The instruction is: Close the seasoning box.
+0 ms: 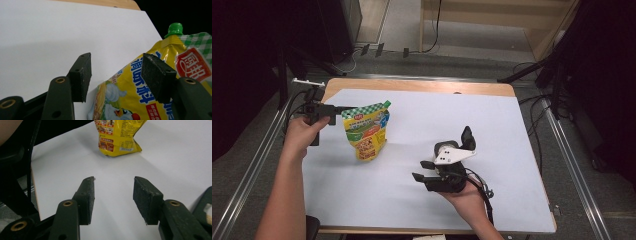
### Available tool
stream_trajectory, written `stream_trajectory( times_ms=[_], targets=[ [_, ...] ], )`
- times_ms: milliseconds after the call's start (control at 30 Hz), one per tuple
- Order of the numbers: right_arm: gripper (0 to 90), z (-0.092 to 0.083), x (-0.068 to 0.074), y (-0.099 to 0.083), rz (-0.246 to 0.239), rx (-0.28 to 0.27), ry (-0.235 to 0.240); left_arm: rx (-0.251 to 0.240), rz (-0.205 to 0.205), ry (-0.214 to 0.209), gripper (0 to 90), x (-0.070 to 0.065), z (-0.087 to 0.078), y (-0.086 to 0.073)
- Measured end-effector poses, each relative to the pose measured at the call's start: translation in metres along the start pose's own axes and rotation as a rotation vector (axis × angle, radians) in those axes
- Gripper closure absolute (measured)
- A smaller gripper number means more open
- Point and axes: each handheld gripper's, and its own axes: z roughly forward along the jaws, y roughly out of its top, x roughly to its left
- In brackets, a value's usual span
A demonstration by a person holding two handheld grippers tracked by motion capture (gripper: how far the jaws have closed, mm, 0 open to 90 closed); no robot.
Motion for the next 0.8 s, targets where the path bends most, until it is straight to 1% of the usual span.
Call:
stream_trajectory(
  times_ms=[100,200,233,367,467,567,700,767,800],
  targets=[
    [54.0,-0.005,-0.004,0.002,0.002,-0.002,-0.012,0.009,0.009,-0.004,41.8,0.0,0.004,-0.001],
    [54.9,-0.011,-0.008,0.004,0.007,-0.008,-0.025,0.02,0.032,0.001,41.5,-0.001,0.007,-0.002],
    [55.5,-0.013,-0.009,0.005,0.013,-0.01,-0.03,0.021,0.035,-0.003,41.6,-0.001,0.007,-0.003],
    [58.2,-0.021,-0.015,0.007,0.02,-0.018,-0.039,0.019,0.028,-0.008,41.4,-0.001,0.009,-0.005],
    [60.3,-0.027,-0.019,0.008,0.02,-0.016,-0.056,0.021,0.027,-0.008,41.3,0.0,0.009,-0.006],
    [63.5,-0.033,-0.024,0.009,0.032,-0.017,-0.065,0.022,0.026,-0.006,41.3,0.0,0.009,-0.007],
    [69.9,-0.041,-0.031,0.01,0.047,-0.023,-0.072,0.025,0.027,-0.005,41.3,0.0,0.009,-0.008],
    [73.3,-0.045,-0.033,0.011,0.05,-0.021,-0.08,0.022,0.026,-0.003,41.3,0.0,0.01,-0.009],
    [74.6,-0.046,-0.034,0.011,0.043,-0.019,-0.085,0.024,0.025,-0.005,41.3,0.0,0.009,-0.009]
  ],
)
